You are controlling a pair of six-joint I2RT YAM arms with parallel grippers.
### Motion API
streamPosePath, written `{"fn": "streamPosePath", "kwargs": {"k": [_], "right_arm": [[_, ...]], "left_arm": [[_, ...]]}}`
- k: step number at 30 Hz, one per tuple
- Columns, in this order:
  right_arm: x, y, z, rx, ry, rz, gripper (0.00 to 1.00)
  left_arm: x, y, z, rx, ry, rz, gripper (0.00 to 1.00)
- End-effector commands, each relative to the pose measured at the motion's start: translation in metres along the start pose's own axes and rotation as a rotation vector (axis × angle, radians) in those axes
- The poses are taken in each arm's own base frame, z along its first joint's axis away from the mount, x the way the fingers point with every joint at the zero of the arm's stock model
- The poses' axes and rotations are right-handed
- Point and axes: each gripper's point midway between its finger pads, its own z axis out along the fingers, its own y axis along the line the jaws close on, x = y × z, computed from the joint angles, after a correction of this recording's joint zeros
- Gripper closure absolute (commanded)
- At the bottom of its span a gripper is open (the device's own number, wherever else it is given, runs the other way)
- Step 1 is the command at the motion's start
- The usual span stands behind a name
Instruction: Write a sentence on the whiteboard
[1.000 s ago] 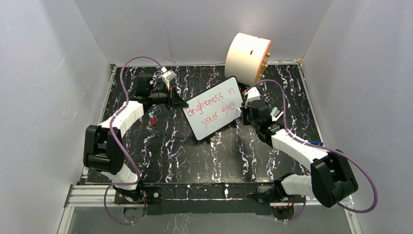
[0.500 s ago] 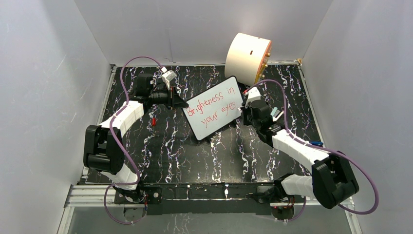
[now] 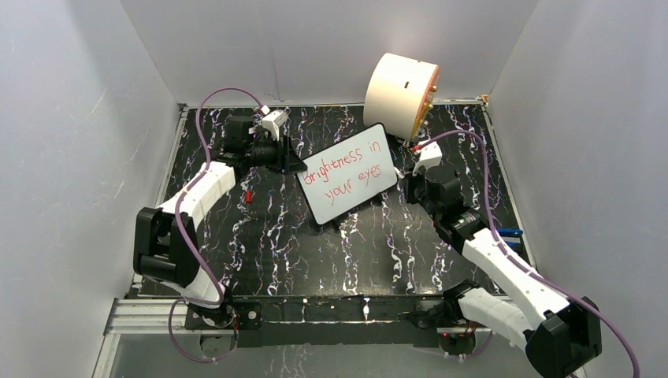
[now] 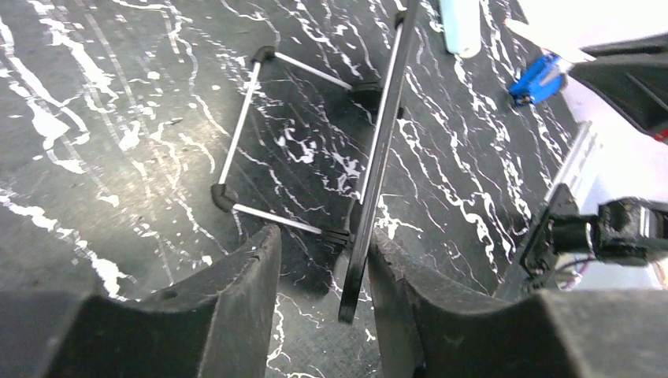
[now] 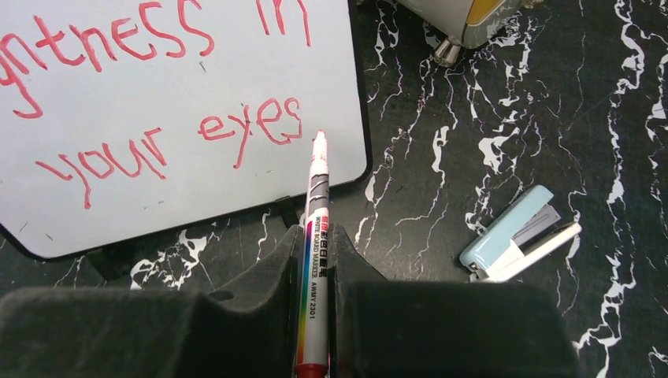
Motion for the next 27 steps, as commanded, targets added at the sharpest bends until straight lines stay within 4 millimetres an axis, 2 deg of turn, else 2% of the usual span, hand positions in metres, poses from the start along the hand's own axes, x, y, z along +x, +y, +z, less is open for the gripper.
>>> {"fn": "streamPosePath", "kwargs": {"k": [1, 4, 8, 14, 17, 20, 22, 27], "right_arm": [[-0.033, -0.008, -0.019, 0.029, -0.075, 0.021, 1.00], [-0.037, -0.010, -0.027, 0.035, -0.084, 0.021, 1.00], [-0.041, -0.011, -0.035, 0.035, -0.093, 0.025, 1.00], [-0.044, -0.014, -0.047, 0.044, -0.099, 0.027, 1.00], [-0.044, -0.016, -0.052, 0.050, -0.099, 0.029, 1.00], [-0.044, -0.017, -0.057, 0.050, -0.102, 0.032, 1.00], [-0.044, -0.018, -0.060, 0.050, -0.106, 0.033, 1.00], [-0.037, -0.019, -0.059, 0.054, -0.091, 0.035, 1.00]], "left_arm": [[-0.042, -0.002, -0.034, -0.191, -0.137, 0.037, 0.55], [-0.051, -0.003, -0.056, -0.284, -0.204, 0.041, 0.52], [-0.048, 0.000, -0.082, -0.402, -0.263, 0.011, 0.45], [-0.030, 0.007, -0.122, -0.567, -0.389, -0.099, 0.18], [-0.016, 0.008, -0.136, -0.600, -0.470, -0.166, 0.09], [-0.001, 0.018, -0.148, -0.663, -0.527, -0.238, 0.08], [0.012, 0.025, -0.152, -0.715, -0.502, -0.262, 0.08], [0.041, 0.048, -0.151, -0.853, -0.280, -0.253, 0.08]]}}
